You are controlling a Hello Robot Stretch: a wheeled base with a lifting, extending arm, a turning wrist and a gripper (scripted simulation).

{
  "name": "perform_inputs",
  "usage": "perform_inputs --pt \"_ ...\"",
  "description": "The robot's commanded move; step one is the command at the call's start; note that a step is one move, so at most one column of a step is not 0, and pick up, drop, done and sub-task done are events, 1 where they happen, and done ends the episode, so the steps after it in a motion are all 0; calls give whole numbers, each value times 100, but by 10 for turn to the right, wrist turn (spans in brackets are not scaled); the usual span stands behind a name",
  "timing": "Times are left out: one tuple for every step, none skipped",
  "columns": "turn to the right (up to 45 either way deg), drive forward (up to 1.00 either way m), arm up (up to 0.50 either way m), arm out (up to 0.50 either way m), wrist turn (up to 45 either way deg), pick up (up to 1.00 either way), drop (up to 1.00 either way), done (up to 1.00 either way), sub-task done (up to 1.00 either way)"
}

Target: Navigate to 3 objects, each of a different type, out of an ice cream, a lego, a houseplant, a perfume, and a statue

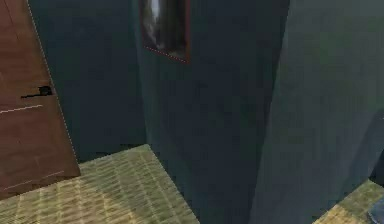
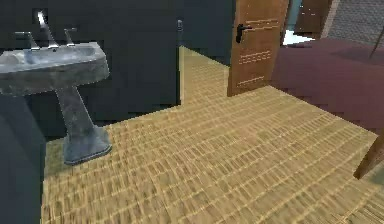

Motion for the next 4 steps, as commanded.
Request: perform_inputs --pt "450 0 0 0 0 0 0 0 0" --pt "450 0 0 0 0 0 0 0 0" --pt "270 0 0 0 0 0 0 0 0" --pt "0 100 0 0 0 0 0 0 0"
